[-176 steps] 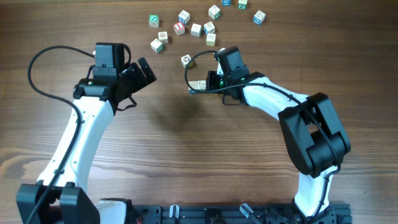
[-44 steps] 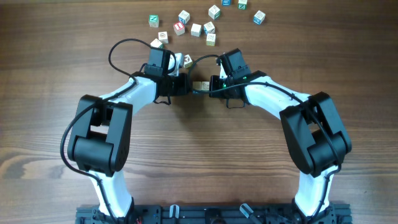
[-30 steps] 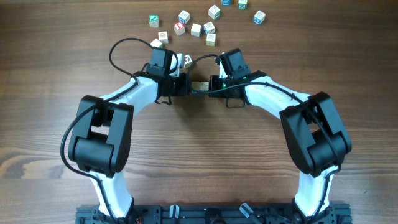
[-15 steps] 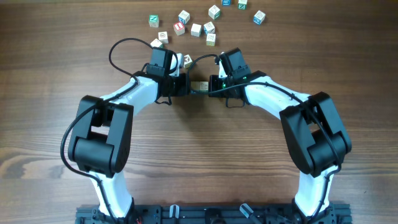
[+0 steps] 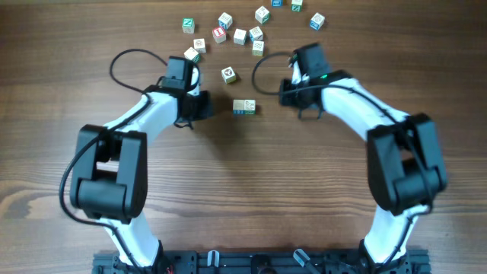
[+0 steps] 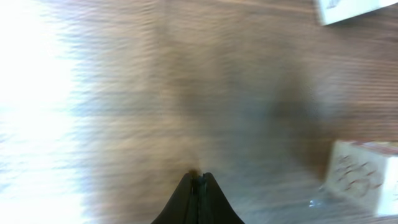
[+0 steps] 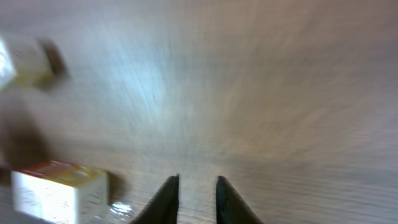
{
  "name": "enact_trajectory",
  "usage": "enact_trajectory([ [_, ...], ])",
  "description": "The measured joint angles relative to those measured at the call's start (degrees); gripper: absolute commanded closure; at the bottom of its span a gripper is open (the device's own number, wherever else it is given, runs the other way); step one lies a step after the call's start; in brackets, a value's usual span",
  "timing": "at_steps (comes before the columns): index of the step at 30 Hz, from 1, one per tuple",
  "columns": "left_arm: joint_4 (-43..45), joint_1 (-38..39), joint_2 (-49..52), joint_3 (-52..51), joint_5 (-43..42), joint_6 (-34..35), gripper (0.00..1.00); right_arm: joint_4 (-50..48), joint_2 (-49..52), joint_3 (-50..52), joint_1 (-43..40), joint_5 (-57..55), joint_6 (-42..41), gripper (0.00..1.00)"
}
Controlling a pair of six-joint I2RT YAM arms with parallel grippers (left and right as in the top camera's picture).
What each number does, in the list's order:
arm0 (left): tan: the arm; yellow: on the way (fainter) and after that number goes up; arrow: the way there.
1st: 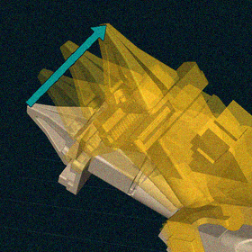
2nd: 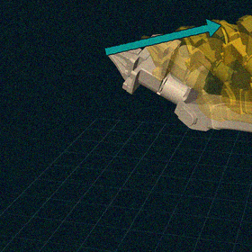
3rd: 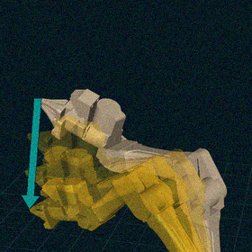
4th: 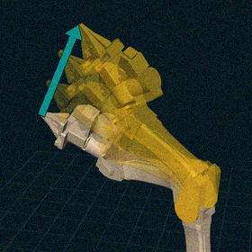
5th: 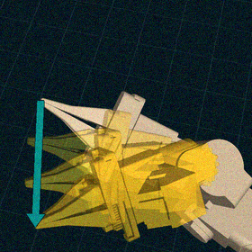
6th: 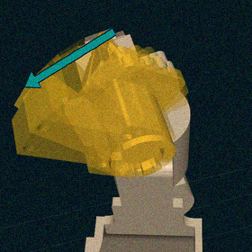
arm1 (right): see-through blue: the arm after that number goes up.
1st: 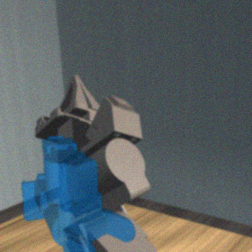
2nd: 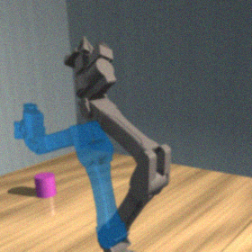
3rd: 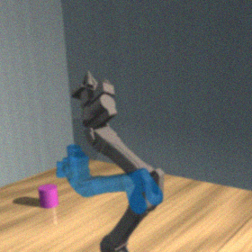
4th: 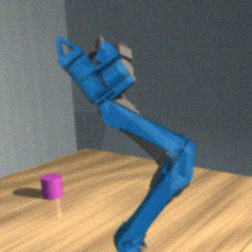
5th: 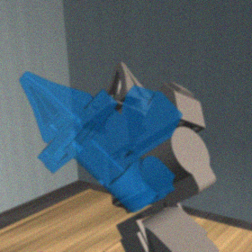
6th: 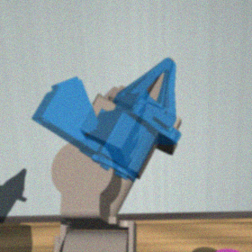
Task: Form a horizontal line
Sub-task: 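Raise the right gripper and reach it to the block pile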
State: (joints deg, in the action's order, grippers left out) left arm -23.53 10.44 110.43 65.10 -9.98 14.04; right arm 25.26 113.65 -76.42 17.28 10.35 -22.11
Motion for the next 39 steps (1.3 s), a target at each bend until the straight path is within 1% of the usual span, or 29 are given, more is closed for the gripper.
enact_trajectory([
  [3,-1.4,-0.3,-3.3,-0.9,2.1,0.0,0.90,-1.6,-3.7,-2.0,-1.0,-0.3,1.7,0.37],
  [7,-3.1,-0.3,-10.3,-1.0,3.6,0.0,0.87,-4.7,-6.4,-5.3,-0.8,-0.3,3.0,0.26],
  [10,-5.0,-0.3,-15.0,-1.0,4.2,0.0,0.86,-8.5,-6.6,-5.8,-0.7,-0.3,3.0,0.23],
  [14,-7.5,-0.3,-18.4,-1.0,4.2,0.0,0.85,-11.7,-6.1,-6.0,-0.7,-0.4,2.3,0.21],
  [18,-9.9,-0.3,-20.2,-1.0,4.4,0.0,0.83,-12.0,-3.6,-8.1,-0.7,-0.3,1.6,0.20],
  [23,-11.1,-0.3,-21.3,-1.0,4.7,0.0,0.64,-11.8,0.7,-14.4,-0.7,-0.3,0.7,0.20],
  [25,-11.5,-0.3,-21.3,-1.0,4.7,0.0,0.60,-11.5,2.2,-17.0,-0.6,-0.3,0.5,0.19],
  [28,-12.8,-0.3,-21.3,-1.0,4.8,0.0,0.56,-11.6,4.8,-21.0,-0.3,-0.3,0.3,0.19],
  [35,-14.3,-0.3,-21.4,-1.0,5.0,0.0,0.50,-11.4,12.3,-29.0,1.0,-0.1,0.1,0.18],
  [39,-14.6,-0.3,-21.4,-1.0,5.0,0.0,0.45,-10.9,16.3,-33.0,1.5,-0.1,0.1,0.18],
])
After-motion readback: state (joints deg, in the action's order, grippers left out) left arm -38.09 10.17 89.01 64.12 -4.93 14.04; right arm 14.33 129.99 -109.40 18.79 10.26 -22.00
